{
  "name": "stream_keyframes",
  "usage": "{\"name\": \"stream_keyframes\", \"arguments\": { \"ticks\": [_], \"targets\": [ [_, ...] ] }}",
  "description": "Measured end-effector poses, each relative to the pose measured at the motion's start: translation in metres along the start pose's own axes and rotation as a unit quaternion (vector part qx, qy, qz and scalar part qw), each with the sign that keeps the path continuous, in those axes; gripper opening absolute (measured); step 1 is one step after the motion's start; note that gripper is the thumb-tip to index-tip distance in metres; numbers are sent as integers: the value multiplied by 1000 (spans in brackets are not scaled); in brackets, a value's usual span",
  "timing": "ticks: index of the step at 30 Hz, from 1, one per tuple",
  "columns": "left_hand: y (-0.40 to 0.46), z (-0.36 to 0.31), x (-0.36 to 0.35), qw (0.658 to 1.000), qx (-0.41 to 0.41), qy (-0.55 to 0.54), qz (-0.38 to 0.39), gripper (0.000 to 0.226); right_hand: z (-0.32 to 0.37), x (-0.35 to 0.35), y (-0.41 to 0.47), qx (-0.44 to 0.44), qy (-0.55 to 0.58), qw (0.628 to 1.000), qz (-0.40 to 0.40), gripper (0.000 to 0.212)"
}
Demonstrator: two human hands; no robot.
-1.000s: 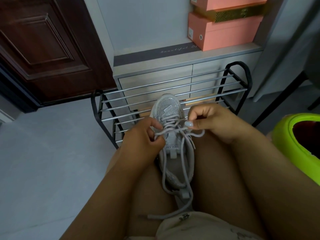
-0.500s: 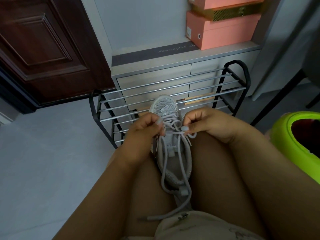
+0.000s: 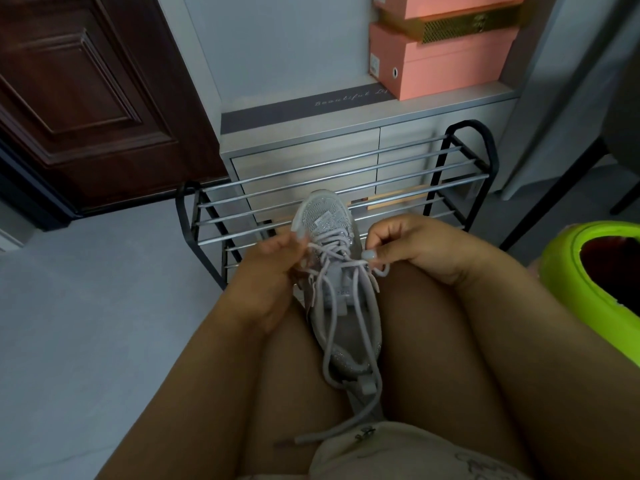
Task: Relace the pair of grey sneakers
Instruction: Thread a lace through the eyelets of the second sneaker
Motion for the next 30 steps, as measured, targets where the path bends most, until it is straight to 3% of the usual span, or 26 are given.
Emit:
{"name": "stream_keyframes", "arguments": {
  "ticks": [5,10,14,17,20,25,27,30],
  "targets": [
    [1,-4,7,976,-33,213,-25,43,-1,6,4,12,44,998,-44,19],
    [-3,-13,13,971,-73,218,-70,2,-3,19,6,31,43,989,-136,18],
    [-9,-27,12,945,-134,289,-72,15,4,26,0,46,-20,977,-205,14],
    [-13,-27,13,944,-137,291,-75,11,32,26,-13,132,-96,954,-251,12],
    [-15,-25,16,948,-128,278,-88,5,54,1,-20,190,-216,931,-223,12],
    [-16,-27,16,943,-135,282,-112,8,46,-39,-9,113,-474,857,-168,33],
    [-16,-27,12,945,-142,282,-86,17,41,-40,-5,87,-479,861,-146,34],
    [-16,-24,1,951,-130,280,-23,32,39,-42,-4,88,-438,887,-116,17]
  ]
}}
Point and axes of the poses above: each hand's wrist, its own y-axis towards the middle knuckle, its own x-axis out of the back of the hand, z = x × y, the point moved 9 cm from there along y, towards the middle knuckle, and after that the axes turned 5 degrees about -x, right-handed, at the moved point
